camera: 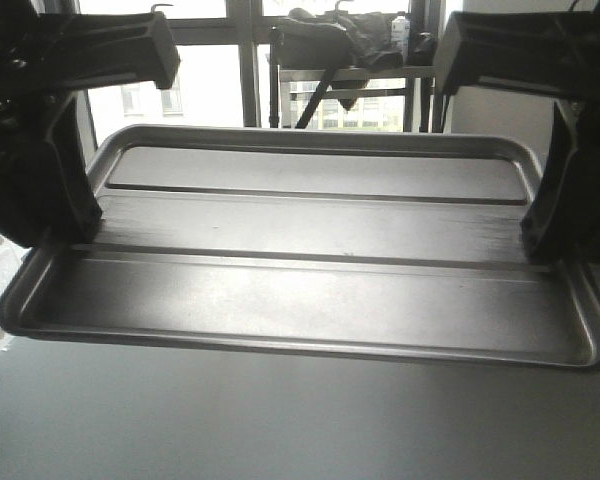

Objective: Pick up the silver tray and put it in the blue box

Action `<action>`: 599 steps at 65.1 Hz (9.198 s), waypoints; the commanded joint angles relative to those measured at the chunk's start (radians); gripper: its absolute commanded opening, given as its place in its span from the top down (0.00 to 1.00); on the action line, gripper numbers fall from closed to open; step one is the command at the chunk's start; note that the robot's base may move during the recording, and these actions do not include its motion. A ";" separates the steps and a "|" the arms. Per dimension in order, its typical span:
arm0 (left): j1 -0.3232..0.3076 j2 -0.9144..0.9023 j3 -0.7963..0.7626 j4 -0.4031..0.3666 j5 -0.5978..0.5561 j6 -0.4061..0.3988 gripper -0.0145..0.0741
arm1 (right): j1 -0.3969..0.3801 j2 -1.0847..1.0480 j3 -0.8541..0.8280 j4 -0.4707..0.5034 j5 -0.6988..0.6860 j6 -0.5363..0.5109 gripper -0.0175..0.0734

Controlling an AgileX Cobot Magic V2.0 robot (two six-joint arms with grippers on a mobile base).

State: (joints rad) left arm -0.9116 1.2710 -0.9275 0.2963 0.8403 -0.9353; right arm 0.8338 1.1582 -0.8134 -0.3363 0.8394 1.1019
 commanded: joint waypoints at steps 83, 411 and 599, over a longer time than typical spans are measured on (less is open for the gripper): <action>0.005 -0.026 -0.031 0.036 -0.006 -0.004 0.85 | -0.006 -0.023 -0.029 -0.052 0.002 -0.017 0.73; 0.320 0.589 -1.068 -0.366 -0.012 0.649 0.84 | -0.534 0.563 -0.978 0.483 -0.001 -0.864 0.73; 0.408 0.277 -0.634 -0.120 -0.475 0.431 0.84 | -0.583 0.090 -0.305 0.476 -0.672 -1.048 0.75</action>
State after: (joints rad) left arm -0.4941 1.6651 -1.6249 0.1746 0.5921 -0.4941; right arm 0.2526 1.3618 -1.2025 0.1378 0.3742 0.0970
